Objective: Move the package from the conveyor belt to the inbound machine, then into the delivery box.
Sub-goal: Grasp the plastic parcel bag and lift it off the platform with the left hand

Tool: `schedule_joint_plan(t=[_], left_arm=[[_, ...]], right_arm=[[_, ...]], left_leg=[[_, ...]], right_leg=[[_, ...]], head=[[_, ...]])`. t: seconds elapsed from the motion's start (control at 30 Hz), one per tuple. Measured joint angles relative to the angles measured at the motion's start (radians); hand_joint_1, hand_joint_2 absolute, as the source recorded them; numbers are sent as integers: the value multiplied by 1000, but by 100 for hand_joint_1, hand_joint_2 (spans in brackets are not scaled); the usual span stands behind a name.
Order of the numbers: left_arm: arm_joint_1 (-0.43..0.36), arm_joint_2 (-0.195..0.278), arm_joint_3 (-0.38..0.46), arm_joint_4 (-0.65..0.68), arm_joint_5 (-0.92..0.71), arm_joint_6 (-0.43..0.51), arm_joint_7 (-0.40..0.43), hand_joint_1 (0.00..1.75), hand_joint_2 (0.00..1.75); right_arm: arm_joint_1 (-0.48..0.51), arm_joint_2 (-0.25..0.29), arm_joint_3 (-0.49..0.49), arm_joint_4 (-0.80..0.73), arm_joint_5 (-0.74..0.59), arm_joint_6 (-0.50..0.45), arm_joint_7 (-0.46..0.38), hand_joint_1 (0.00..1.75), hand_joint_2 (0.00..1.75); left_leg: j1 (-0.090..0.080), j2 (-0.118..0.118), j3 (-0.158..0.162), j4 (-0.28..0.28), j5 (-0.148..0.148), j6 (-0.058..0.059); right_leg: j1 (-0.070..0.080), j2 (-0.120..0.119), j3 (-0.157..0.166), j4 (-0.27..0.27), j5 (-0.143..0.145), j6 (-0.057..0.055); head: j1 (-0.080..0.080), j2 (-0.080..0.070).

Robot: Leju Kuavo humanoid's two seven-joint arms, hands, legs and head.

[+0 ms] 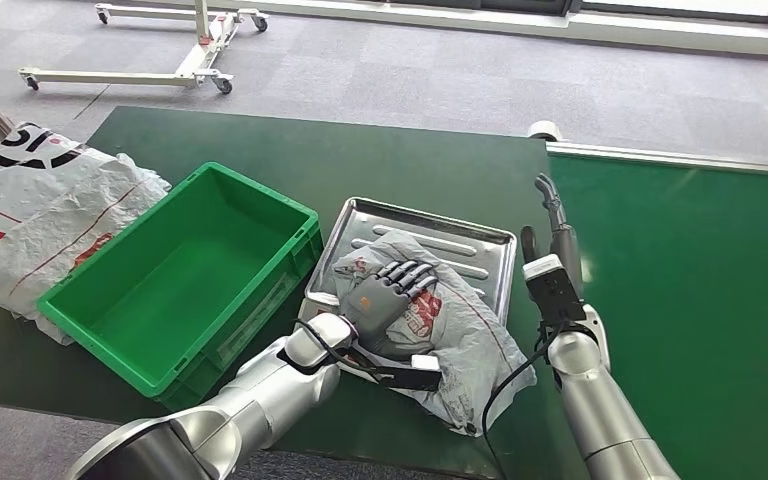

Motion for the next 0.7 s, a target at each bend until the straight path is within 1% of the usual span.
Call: schedule_joint_plan(t=[0.7], left_arm=[[-7, 0, -1, 10, -7, -9, 4, 0, 0]], right_arm=[[-9, 1, 2, 13, -3, 6, 0, 0, 0]], left_leg=[[0, 0, 0, 0, 1, 0]], right_leg=[[0, 0, 0, 0, 1, 0]], head=[[0, 0]])
